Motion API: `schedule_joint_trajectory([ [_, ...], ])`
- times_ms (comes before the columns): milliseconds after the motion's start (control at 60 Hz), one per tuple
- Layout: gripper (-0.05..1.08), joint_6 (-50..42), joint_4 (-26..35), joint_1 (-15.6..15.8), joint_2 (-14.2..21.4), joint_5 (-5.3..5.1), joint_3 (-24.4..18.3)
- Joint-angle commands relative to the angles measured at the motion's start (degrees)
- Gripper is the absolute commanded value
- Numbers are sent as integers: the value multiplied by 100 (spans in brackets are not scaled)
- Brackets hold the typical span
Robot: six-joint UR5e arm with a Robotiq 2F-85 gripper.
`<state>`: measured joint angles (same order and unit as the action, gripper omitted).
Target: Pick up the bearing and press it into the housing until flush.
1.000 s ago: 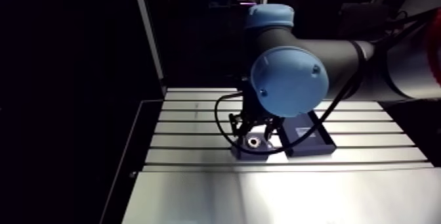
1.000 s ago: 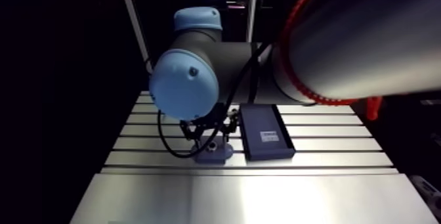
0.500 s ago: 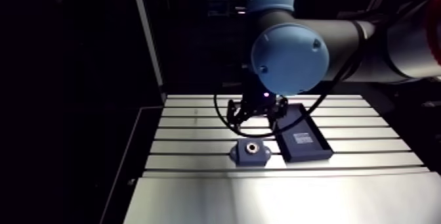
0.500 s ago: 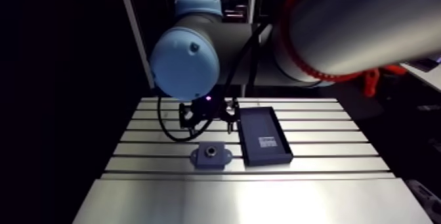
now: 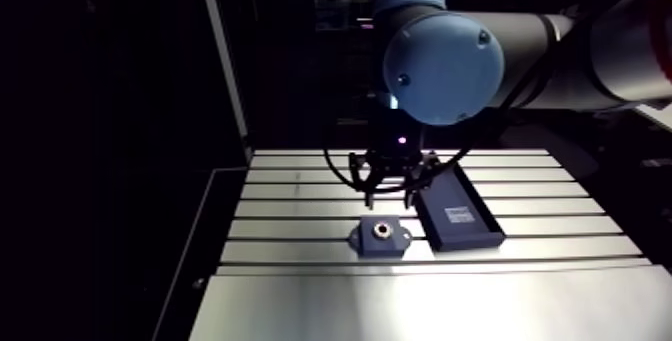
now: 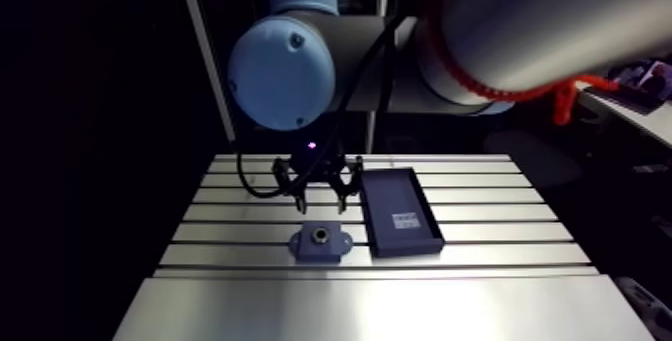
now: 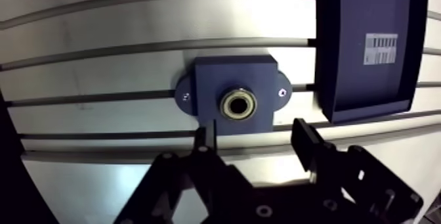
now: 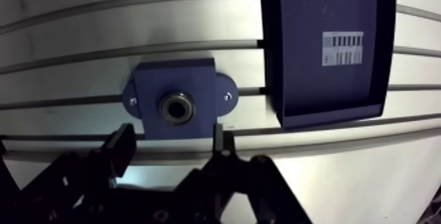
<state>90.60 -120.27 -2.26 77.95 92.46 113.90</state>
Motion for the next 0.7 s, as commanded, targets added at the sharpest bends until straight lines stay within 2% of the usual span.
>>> schedule_joint_trajectory([
  [17, 89, -150, -151, -3, -4, -40, 101],
  [483, 90, -152, -169, -2, -64, -22, 154],
  [700, 90, -100, -457, -3, -92, -31, 259],
])
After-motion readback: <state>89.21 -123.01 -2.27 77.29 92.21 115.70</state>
